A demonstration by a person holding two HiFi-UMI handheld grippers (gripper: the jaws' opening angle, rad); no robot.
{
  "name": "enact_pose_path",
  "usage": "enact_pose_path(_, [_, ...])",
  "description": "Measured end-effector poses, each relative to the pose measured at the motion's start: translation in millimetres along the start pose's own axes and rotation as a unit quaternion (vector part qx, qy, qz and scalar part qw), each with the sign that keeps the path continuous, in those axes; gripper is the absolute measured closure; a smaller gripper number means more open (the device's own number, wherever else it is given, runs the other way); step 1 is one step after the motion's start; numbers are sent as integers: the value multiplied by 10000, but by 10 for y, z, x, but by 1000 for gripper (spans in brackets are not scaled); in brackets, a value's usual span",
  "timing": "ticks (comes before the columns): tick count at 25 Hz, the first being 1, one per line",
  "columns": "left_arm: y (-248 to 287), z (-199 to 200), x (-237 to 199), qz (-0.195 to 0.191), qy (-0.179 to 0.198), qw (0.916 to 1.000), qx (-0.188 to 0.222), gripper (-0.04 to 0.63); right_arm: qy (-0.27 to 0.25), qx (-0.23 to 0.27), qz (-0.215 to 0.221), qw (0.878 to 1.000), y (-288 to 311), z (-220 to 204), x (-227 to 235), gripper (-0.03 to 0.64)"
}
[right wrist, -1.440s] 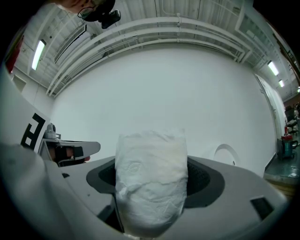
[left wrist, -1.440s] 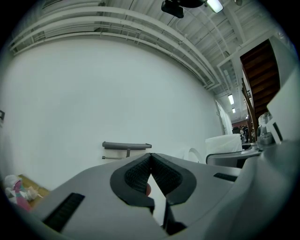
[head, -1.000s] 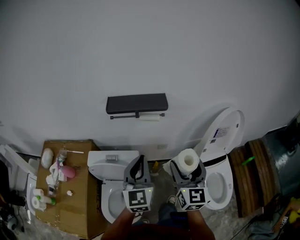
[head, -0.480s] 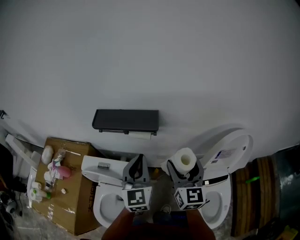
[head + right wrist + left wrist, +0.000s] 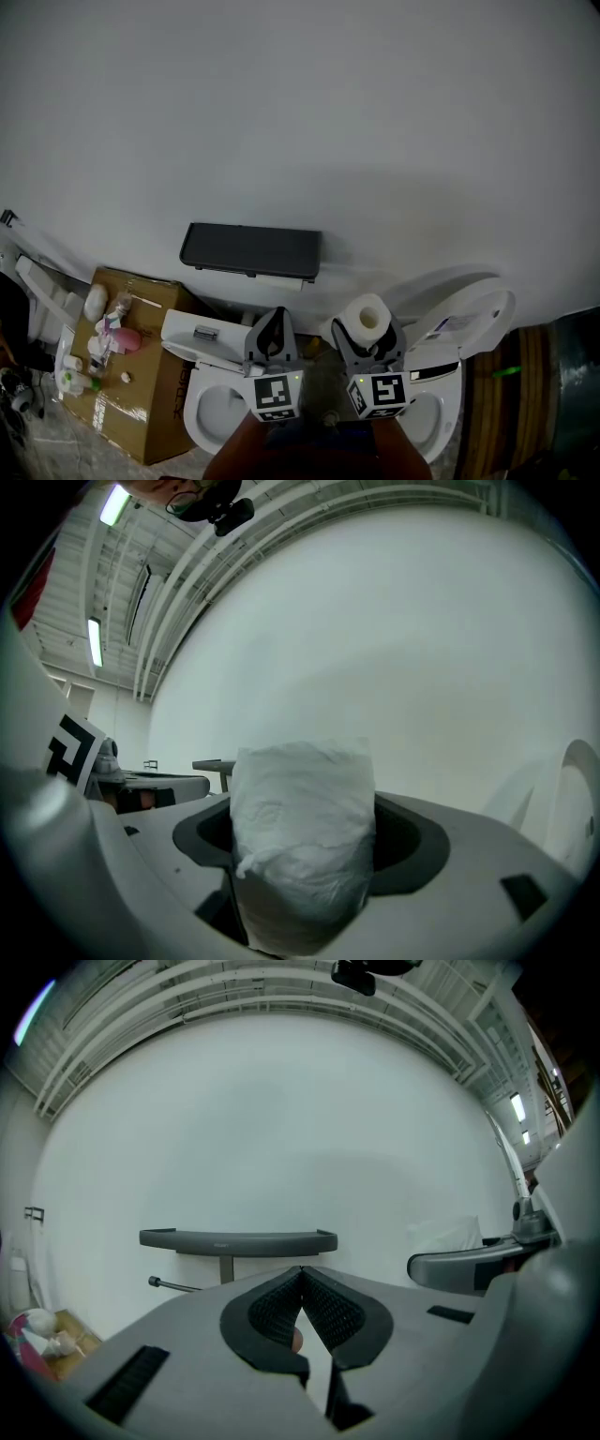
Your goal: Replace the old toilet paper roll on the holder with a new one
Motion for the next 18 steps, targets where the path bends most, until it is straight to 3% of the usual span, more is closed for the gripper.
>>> enact_pose_path(8, [121,-56,-182,-243,-101,9996,123,580,-48,-20,-207,9998,191,-13,-8,244])
enact_pose_path(12, [180,-119,-244,-521,-971,9936,246,578,-61,-55,-244,9997,239,-30,-19,244])
enact_pose_path(16, [230,-158,-284,-806,-2102,9731,482,578,-95,-58,-256,9996,267,-25,-14,244])
enact_pose_path(18, [251,-226,-344,-898,-2985,9480,643,571,-109,-61,-259,9996,281,-18,-19,244])
Point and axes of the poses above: the fingertips, and each gripper's own axes: y forward along the fingers, x to its right, z out of its top, the point moved 8 cm from there along -y, backward along the fingers, and after that the axes turned 15 degrees about -z, right-handed, at the moved point
